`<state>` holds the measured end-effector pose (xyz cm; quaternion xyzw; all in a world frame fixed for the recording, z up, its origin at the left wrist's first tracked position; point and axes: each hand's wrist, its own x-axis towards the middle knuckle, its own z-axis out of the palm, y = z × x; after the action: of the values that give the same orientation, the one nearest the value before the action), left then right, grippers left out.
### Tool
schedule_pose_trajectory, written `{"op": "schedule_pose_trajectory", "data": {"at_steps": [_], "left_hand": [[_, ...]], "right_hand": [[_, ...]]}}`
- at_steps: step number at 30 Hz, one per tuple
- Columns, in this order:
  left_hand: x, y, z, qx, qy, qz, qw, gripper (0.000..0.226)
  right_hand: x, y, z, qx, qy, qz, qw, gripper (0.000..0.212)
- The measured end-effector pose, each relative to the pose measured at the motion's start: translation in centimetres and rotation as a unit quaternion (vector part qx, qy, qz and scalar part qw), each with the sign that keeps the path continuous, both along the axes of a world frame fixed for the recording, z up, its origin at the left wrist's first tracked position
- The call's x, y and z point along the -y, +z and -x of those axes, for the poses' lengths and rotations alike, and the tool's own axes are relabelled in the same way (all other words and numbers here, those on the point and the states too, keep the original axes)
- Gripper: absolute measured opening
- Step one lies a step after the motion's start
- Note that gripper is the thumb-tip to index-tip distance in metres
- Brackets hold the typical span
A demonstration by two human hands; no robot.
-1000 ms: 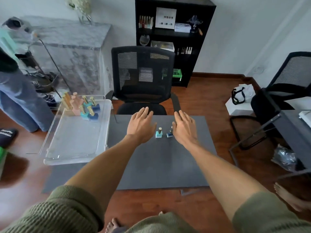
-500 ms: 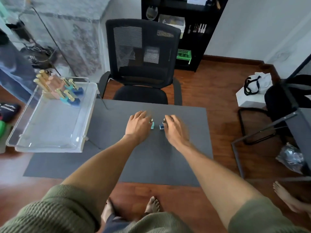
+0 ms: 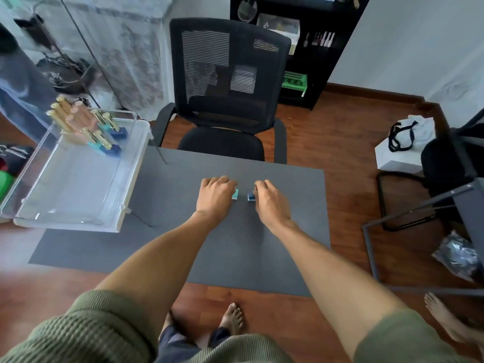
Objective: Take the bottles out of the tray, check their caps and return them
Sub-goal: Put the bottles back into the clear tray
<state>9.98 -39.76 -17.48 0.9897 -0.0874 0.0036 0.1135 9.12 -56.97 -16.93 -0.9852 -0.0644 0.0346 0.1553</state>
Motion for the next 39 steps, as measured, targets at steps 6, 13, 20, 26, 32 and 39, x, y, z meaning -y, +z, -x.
{"op": "schedule_pose_trajectory", "data": {"at_steps": [6,13,20,26,32,39], "left_hand": [[-1.6,3.1,-0.2,0.047,0.008,0.000,0.999,0.032],[-5.9,9.7,-0.4,0.124,0.020,-0.008,0.992,0.027],[-12.3,15.6,0.3,0.180,0.037,0.013,0.983,0.025],[-18.7,18.3,2.5,0.233,0.045,0.004,0.972,0.024],[-25.0,18.7,3.7,0.248,0.058,-0.025,0.967,0.028],[-29.6,17.3,4.1,0.235,0.076,-0.023,0.969,0.022]], "right_hand": [[-0.8,2.4,-0.1,0.040,0.012,-0.043,0.998,0.008],[-5.0,7.8,-1.0,0.124,0.032,-0.092,0.987,0.004],[-11.9,12.8,-1.6,0.195,0.034,-0.116,0.973,0.018],[-18.2,15.8,-1.4,0.204,0.026,-0.174,0.963,0.022],[-24.2,16.9,-1.2,0.168,0.036,-0.206,0.963,0.020],[-29.2,15.6,-0.8,0.151,0.052,-0.176,0.971,0.023]]}}
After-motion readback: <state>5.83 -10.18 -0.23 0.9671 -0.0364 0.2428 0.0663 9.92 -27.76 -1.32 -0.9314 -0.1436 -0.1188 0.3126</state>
